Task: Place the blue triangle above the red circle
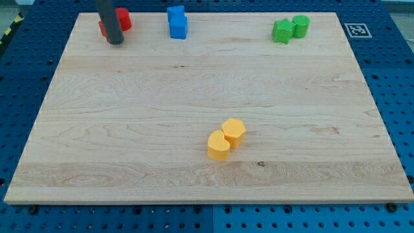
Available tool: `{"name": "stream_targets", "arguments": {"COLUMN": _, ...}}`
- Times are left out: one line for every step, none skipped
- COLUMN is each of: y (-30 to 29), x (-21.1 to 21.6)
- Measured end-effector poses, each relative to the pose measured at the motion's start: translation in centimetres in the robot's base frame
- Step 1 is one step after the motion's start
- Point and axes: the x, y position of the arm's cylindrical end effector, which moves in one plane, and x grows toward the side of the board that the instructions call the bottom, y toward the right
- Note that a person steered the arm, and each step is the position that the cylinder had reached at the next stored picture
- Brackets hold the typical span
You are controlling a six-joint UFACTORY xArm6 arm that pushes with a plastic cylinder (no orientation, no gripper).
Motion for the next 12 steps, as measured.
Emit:
{"name": "stream_targets", "arguments": {"y": 6.3, "x": 2.9}}
{"name": "stream_targets", "arguments": {"y": 13.9, "x": 6.8}}
{"name": "stream_targets", "arguments": {"y": 18.3, "x": 7.0}}
{"name": "stream_targets", "arguments": {"y": 20.7, "x": 5.3}}
{"name": "stream_targets", "arguments": {"y": 20.9, "x": 3.1}}
{"name": "stream_targets", "arguments": {"y": 20.9, "x": -0.6}}
{"name": "stream_targets", "arguments": {"y": 20.9, "x": -2.8}}
{"name": "stream_targets", "arguments": {"y": 20.8, "x": -4.9}}
{"name": "stream_targets", "arguments": {"y": 18.4, "x": -7.3}}
{"name": "stream_targets", "arguments": {"y": 13.2, "x": -7.4}}
{"name": "stream_targets", "arguments": {"y": 8.5, "x": -7.4}}
{"name": "stream_targets", "arguments": {"y": 6.5, "x": -7.4}}
